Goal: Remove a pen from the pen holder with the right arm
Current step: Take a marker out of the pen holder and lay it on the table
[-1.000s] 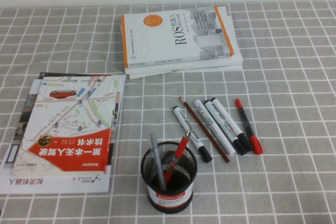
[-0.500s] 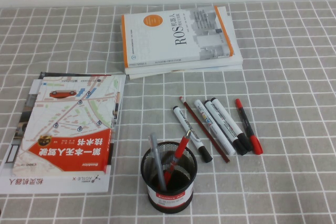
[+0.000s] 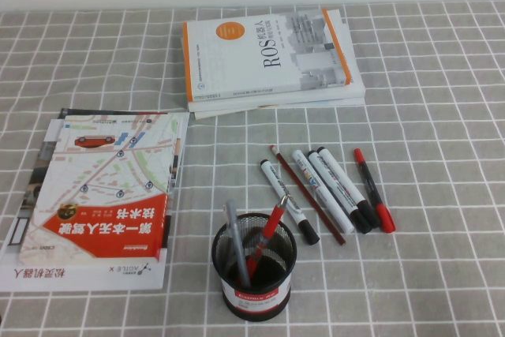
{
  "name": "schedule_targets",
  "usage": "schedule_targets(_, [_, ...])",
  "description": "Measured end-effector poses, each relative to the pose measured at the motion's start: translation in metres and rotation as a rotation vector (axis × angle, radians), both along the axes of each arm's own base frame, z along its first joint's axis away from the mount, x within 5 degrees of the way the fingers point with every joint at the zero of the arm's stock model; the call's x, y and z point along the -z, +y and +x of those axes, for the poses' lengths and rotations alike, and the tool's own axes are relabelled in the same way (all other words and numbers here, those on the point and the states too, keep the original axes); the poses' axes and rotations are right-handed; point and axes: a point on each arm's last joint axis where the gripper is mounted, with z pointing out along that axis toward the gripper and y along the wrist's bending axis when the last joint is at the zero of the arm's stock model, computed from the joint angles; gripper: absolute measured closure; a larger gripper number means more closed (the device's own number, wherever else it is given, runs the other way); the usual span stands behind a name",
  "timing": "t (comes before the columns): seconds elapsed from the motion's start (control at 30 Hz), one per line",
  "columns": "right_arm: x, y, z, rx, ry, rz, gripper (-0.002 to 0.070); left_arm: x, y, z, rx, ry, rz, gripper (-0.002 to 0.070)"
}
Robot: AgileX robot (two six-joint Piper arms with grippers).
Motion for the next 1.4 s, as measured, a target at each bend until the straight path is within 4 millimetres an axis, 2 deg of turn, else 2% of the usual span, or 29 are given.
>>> schedule_targets(0.13, [-0.03,0.006,0.005,-0.076,0.064,-0.074,0.0689,0.0,0.0,0.0,0.0,0.0,0.0,0.0678])
schedule_targets(0.3, [-0.067,0.018,0.021,-0.237,0.2,-0.229,0.0689,0.0,0.0,0.0,0.0,0.0,0.0,0.0678])
schedule_targets(0.47, [-0.081,0.026,0.043,-0.354,0.324,-0.311,0.0688,0.0,0.0,0.0,0.0,0.0,0.0,0.0678])
schedule_targets(0.6, [-0.084,0.029,0.063,-0.415,0.374,-0.362,0.0688,0.0,0.0,0.0,0.0,0.0,0.0,0.0678])
schedule_targets(0.8, [-0.085,0.039,0.093,-0.513,0.379,-0.324,0.0688,0.0,0.0,0.0,0.0,0.0,0.0,0.0678])
schedule_targets(0.97, [-0.082,0.059,0.113,-0.598,0.355,-0.323,0.0688,0.0,0.0,0.0,0.0,0.0,0.0,0.0678])
schedule_targets(1.17, [-0.072,0.109,0.127,-0.714,0.336,-0.402,0.0688,0.0,0.0,0.0,0.0,0.0,0.0,0.0678])
schedule_targets(1.27, [-0.067,0.138,0.128,-0.779,0.311,-0.468,0.0688,0.0,0.0,0.0,0.0,0.0,0.0,0.0678])
schedule_targets(1.4, [-0.056,0.165,0.125,-0.81,0.287,-0.564,0.0688,0.0,0.0,0.0,0.0,0.0,0.0,0.0678])
